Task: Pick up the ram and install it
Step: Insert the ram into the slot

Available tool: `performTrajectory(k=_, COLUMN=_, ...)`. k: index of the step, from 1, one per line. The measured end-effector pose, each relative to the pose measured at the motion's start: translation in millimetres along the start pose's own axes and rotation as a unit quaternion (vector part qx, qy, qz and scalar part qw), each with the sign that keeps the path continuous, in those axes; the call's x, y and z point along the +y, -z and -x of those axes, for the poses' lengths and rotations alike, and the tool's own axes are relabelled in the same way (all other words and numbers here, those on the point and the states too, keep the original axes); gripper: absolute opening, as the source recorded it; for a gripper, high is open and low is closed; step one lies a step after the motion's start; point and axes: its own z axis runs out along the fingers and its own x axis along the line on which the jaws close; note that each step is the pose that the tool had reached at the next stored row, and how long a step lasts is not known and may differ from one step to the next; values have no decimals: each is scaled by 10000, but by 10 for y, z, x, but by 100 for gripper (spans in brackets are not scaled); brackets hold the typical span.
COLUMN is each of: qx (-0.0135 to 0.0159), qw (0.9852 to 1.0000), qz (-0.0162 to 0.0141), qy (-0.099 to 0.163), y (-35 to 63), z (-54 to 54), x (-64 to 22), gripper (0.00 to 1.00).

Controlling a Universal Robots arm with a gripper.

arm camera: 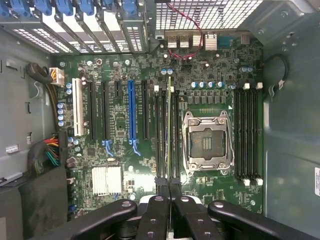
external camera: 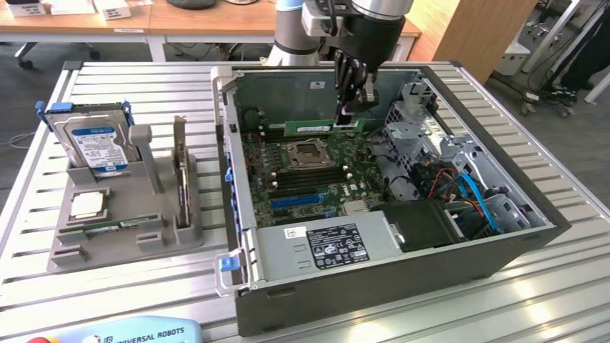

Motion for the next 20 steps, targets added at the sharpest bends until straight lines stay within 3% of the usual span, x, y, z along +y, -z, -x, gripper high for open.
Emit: performTrajectory(k=20, qx=-1, qw=10000, qz=-56, qy=1, y=-344, z=-5, x=-8, gripper=11)
